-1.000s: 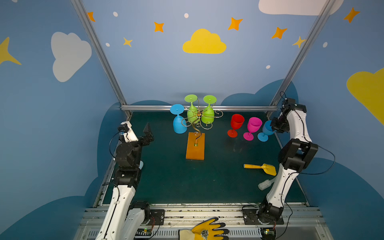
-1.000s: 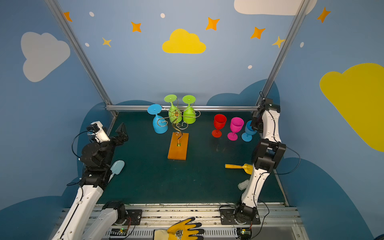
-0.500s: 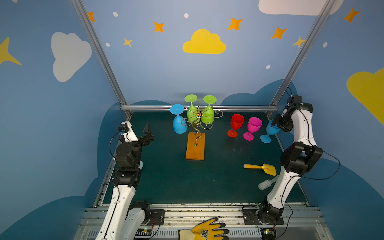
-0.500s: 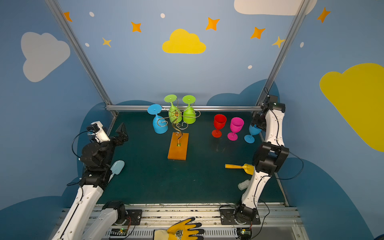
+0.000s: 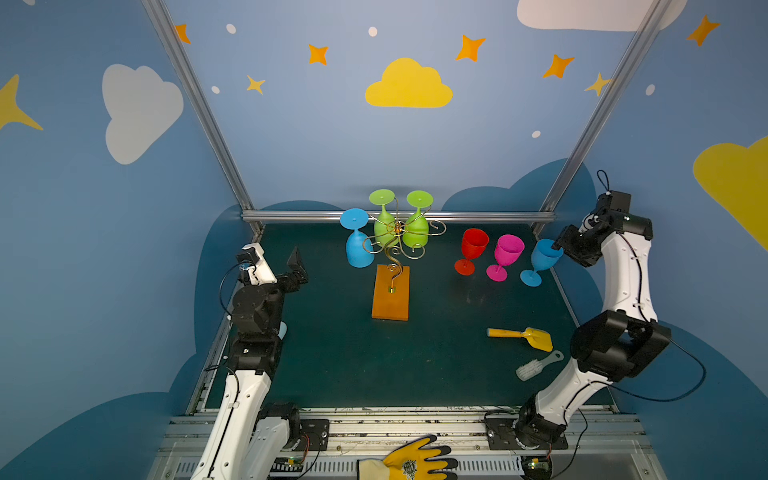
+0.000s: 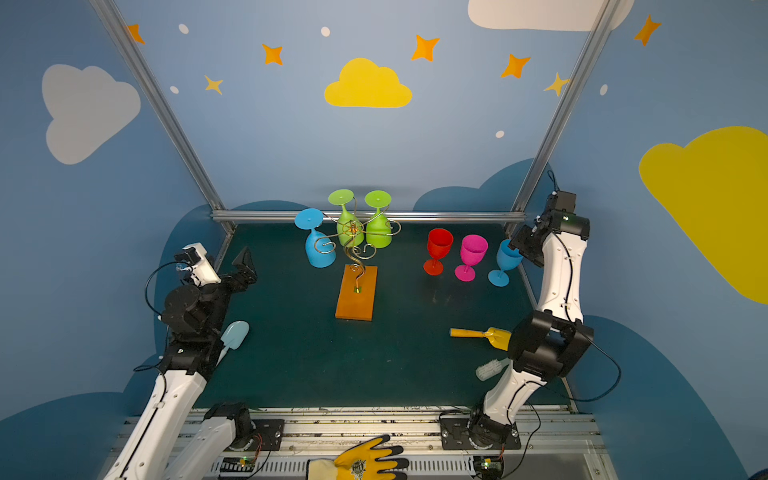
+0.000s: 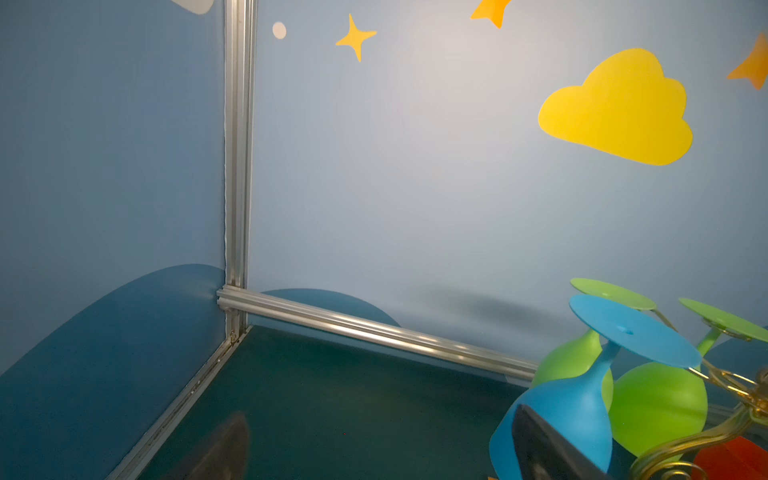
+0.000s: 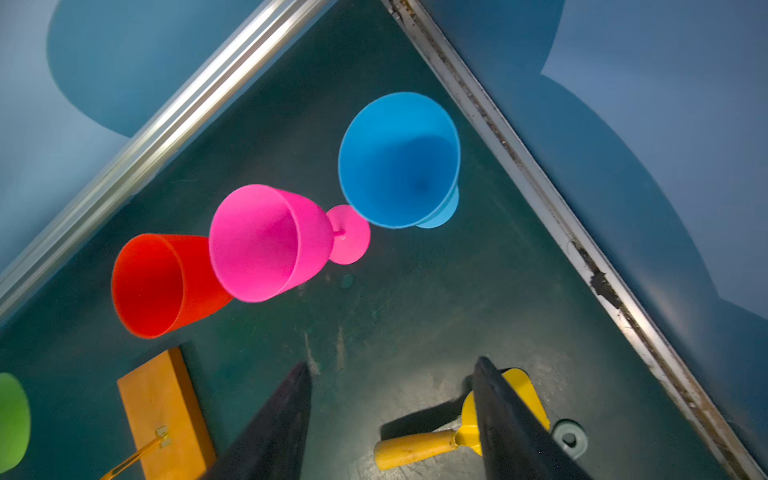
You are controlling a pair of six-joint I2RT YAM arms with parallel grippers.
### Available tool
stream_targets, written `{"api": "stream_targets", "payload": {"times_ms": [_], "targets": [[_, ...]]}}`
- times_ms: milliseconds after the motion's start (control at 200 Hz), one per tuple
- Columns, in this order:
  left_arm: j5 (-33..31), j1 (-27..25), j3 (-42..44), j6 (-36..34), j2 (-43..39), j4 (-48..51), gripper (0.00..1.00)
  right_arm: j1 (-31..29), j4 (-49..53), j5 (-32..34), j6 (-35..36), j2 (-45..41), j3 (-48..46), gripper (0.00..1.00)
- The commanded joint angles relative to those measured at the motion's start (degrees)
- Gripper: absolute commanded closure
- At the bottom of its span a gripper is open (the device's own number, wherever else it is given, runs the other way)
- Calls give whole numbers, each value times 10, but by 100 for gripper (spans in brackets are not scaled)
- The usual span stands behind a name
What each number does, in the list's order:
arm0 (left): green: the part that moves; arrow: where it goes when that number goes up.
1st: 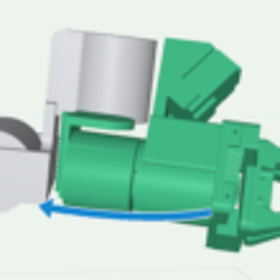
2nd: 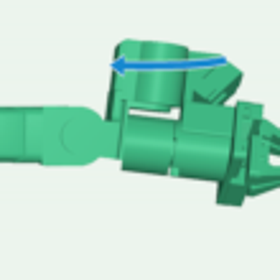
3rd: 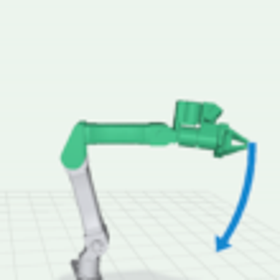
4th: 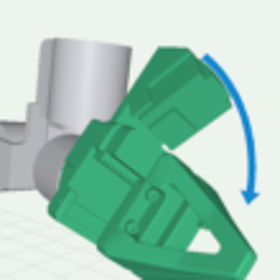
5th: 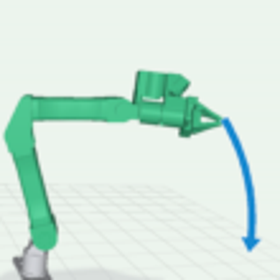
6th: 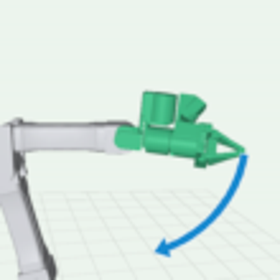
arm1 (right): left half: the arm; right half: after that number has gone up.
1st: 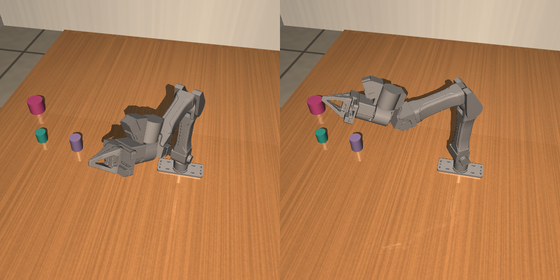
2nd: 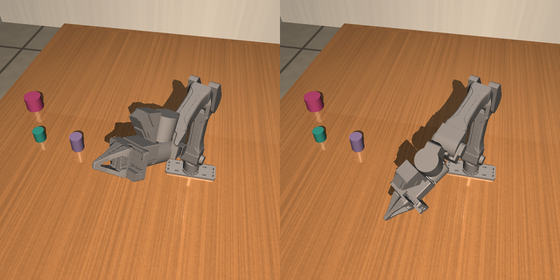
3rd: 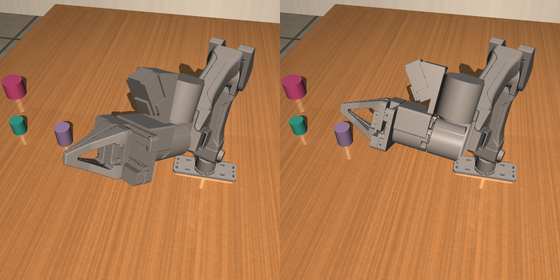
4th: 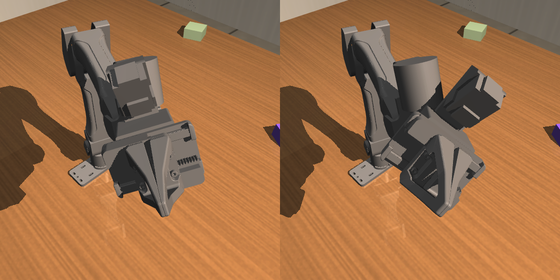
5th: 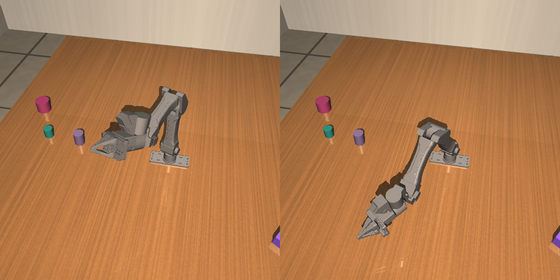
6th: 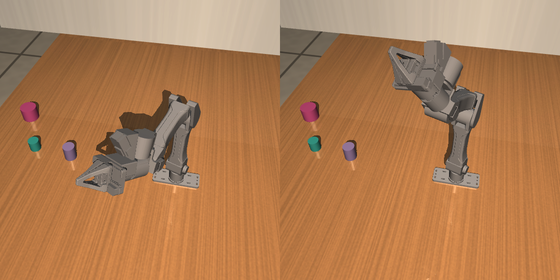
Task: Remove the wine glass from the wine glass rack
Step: 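Raise the right gripper away while the left gripper reaches toward the hanging blue glass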
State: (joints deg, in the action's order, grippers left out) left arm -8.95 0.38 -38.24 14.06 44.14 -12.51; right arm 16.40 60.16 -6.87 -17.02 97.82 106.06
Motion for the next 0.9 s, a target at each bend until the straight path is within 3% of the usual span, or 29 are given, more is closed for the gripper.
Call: {"api": "stream_targets", "payload": {"times_ms": [0,115,175,315,526,696,896], "targets": [[16,3,-34,10,11,38,3,-35,-86,-42,8,-101,-74,38],[60,5,-73,26,31,83,4,-84,-204,-31,35,-222,-203,36],[93,8,-94,42,45,105,4,-108,-269,-9,10,-286,-272,35],[175,20,-129,109,71,131,6,-140,-341,-38,5,-395,-365,30],[350,43,-187,213,131,115,13,-182,-412,-144,17,-485,-472,28],[500,60,-232,302,195,90,25,-218,-494,-168,-1,-547,-570,28],[559,64,-255,353,242,55,33,-259,-486,-174,31,-557,-581,28]]}}
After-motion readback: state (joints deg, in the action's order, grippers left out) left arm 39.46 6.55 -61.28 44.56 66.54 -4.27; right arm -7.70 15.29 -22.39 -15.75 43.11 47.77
